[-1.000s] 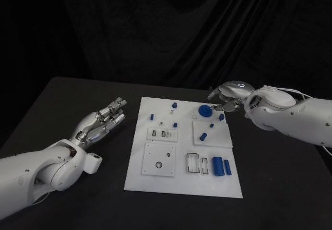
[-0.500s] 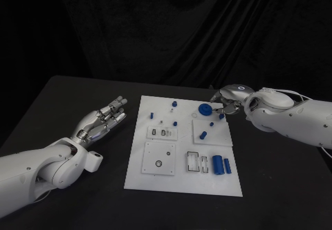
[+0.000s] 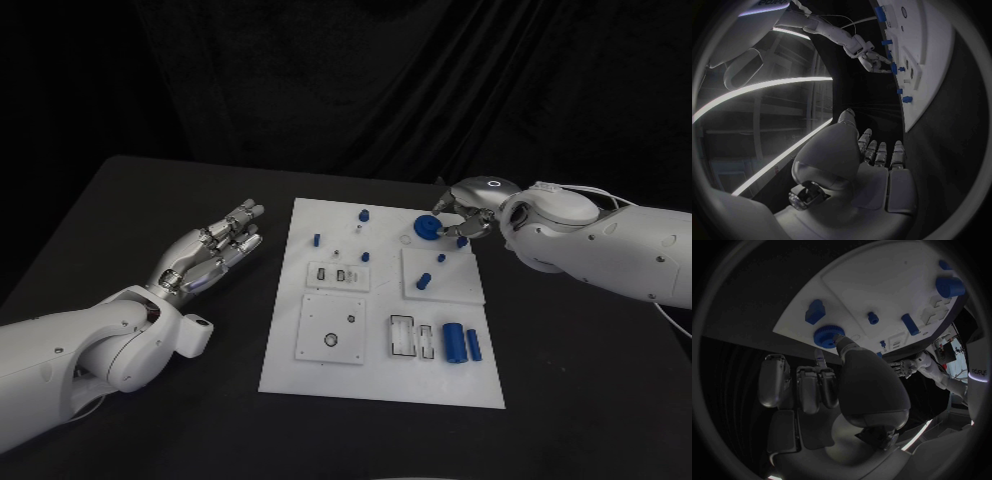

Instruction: Assemble the parts on the task board

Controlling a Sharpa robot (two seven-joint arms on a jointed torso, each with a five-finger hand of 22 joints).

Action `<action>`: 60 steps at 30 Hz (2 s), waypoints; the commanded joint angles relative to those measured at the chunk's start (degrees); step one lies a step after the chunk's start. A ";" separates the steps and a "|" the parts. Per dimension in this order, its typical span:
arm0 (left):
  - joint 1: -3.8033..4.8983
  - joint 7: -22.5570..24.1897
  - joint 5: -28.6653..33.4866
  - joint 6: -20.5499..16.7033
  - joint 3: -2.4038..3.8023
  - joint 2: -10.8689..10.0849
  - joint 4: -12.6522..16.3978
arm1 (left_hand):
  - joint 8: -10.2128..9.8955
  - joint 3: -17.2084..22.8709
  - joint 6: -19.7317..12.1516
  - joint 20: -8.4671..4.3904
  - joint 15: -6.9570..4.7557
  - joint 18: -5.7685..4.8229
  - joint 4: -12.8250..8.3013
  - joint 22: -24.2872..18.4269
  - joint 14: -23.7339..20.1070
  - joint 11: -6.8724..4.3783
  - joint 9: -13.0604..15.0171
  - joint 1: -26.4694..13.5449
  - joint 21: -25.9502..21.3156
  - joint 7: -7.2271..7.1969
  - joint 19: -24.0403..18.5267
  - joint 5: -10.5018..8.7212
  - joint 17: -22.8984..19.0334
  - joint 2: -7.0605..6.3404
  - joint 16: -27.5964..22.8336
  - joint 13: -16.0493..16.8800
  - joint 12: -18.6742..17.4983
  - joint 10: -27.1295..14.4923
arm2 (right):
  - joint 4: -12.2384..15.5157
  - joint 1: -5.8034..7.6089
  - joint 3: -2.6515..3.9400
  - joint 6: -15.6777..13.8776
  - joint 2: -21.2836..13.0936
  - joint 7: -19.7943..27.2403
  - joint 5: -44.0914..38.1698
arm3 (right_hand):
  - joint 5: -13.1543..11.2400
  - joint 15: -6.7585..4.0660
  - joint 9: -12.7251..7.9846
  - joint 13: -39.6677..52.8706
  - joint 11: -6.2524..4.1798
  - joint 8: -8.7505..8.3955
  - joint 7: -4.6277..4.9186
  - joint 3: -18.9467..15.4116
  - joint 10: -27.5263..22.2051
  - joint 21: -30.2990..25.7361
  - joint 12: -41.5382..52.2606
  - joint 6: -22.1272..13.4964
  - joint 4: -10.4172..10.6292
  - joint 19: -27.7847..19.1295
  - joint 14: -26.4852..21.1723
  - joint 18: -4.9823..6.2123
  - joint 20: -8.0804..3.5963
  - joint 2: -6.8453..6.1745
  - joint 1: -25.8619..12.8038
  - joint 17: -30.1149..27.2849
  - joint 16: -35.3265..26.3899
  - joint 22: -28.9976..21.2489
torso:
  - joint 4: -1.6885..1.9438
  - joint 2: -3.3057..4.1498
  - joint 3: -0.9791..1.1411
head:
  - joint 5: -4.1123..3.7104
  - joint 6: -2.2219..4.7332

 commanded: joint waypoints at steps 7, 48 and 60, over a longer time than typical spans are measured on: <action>0.11 13.42 0.14 0.74 0.03 0.19 -0.09 | 0.30 0.49 0.04 0.49 0.57 0.35 -0.02 0.02 0.08 0.63 0.05 0.89 -0.21 0.30 -0.10 0.14 -0.09 -0.07 -0.21 0.08 0.10 -0.02 | -0.58 -0.17 0.03 0.94 0.76 -0.58 -0.15 | -0.15 0.18 0.14 15.07 0.47 0.29 0.39 0.07 5.86 -0.17 0.14 0.09 0.05 -0.05 6.20 -1.06 0.07 0.94 -0.35 15.07 0.16 6.40 | 0.04 -0.03 0.01 | -0.08 -0.23; 0.11 13.09 0.14 1.15 0.03 0.24 -0.27 | 0.29 0.86 -0.13 0.70 0.75 0.38 -0.36 0.03 0.08 0.89 0.03 2.26 -0.20 0.50 -0.09 0.14 -0.09 -0.39 -0.21 0.09 0.11 0.04 | -1.43 -1.25 0.20 -3.42 2.87 3.14 -0.15 | -0.23 -1.00 9.06 15.07 -0.95 6.24 -1.35 1.18 5.86 -0.37 0.14 10.63 -7.14 0.09 6.20 -1.10 -0.94 3.80 3.37 15.07 0.16 7.65 | -0.06 -0.07 0.00 | 0.20 1.53; 0.11 13.11 0.14 1.04 0.03 0.08 -0.20 | 0.29 0.88 -0.09 0.72 0.77 0.38 -0.37 0.04 0.08 0.91 0.04 2.33 -0.19 0.51 -0.08 0.14 -0.09 -0.39 -0.21 0.10 0.11 0.05 | 2.87 1.82 0.48 -8.71 2.57 4.86 -0.15 | -0.22 -1.01 10.70 15.07 -0.88 7.05 -1.58 0.85 5.86 0.45 0.14 12.04 -7.50 0.89 6.20 -1.32 -0.96 3.99 3.06 15.07 0.16 8.30 | -0.04 -0.13 -0.04 | 0.19 1.66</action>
